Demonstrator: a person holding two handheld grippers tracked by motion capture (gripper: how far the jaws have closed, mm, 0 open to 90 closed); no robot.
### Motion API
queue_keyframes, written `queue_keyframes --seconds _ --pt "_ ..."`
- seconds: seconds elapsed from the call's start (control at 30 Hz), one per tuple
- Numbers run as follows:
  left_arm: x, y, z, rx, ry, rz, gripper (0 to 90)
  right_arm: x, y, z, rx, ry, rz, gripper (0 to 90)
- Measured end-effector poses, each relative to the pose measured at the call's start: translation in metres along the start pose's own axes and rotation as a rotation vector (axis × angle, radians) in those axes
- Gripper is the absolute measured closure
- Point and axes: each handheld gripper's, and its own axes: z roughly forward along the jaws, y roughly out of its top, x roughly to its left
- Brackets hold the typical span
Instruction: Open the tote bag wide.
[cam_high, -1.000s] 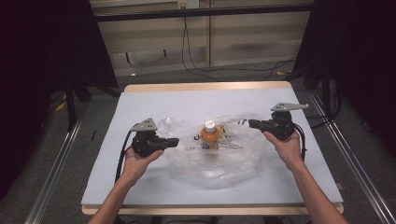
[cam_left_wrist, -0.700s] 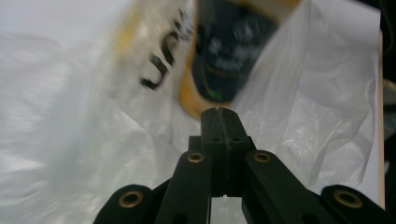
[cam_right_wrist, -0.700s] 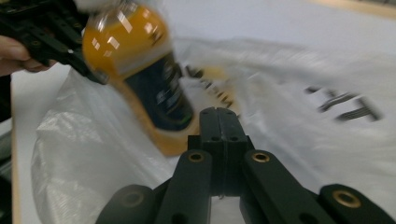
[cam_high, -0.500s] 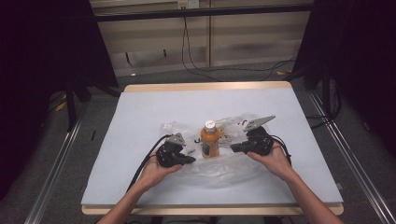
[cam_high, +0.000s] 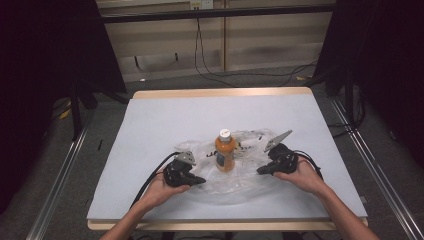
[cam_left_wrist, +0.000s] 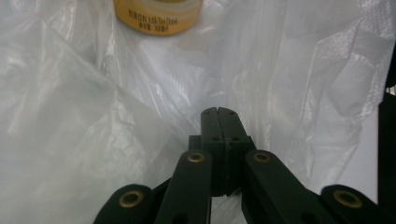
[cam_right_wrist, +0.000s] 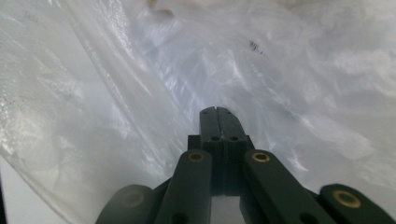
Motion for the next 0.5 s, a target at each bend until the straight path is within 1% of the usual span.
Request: queue_keyframes --seconds 0.07,0.1,0.13,0.17,0.23,0.27,0.3,0.33,0.37,0.43,0.47,0.5 --pt "-0.002 -0.003 -0.002 0.001 0.003 0.007 90.0 0.002 -0.002 -0.002 0.021 0.009 -0.015 90.0" --pt "-0.004 -0.004 -0.004 0.018 0.015 0.01 90.0 0.002 -0.003 -0.003 0.025 0.009 -0.025 90.0" --pt "-0.003 -0.006 -0.004 0.002 -0.003 0.004 90.0 0.003 -0.004 -0.004 0.035 0.015 -0.026 90.0" --pt "-0.004 -0.008 -0.006 0.002 -0.003 0.004 90.0 0.003 -0.005 -0.005 0.043 0.021 -0.036 90.0" --pt "-0.006 -0.01 -0.008 0.003 -0.003 0.003 90.0 0.002 -0.009 -0.008 0.049 0.035 -0.034 90.0" --pt "-0.006 -0.011 -0.009 0.02 -0.001 0.007 90.0 0.002 -0.011 -0.009 0.05 0.033 -0.034 90.0" --pt "-0.008 -0.012 -0.01 0.024 0.013 0.01 90.0 0.002 -0.012 -0.01 0.051 0.036 -0.038 90.0" --pt "-0.008 -0.013 -0.009 0.008 0.001 0.009 90.0 0.003 -0.013 -0.011 0.056 0.035 -0.044 90.0" --pt "-0.01 -0.012 -0.011 0.029 0.034 0.016 90.0 0.002 -0.015 -0.012 0.053 0.042 -0.043 90.0" --pt "-0.009 -0.014 -0.011 0.017 0.004 0.012 90.0 0.002 -0.016 -0.012 0.047 0.041 -0.041 90.0" --pt "-0.01 -0.014 -0.011 0.015 0.008 0.016 90.0 0.002 -0.016 -0.012 0.047 0.041 -0.041 90.0" --pt "-0.01 -0.015 -0.012 0.028 0.011 0.026 90.0 0.002 -0.016 -0.013 0.046 0.04 -0.041 90.0"
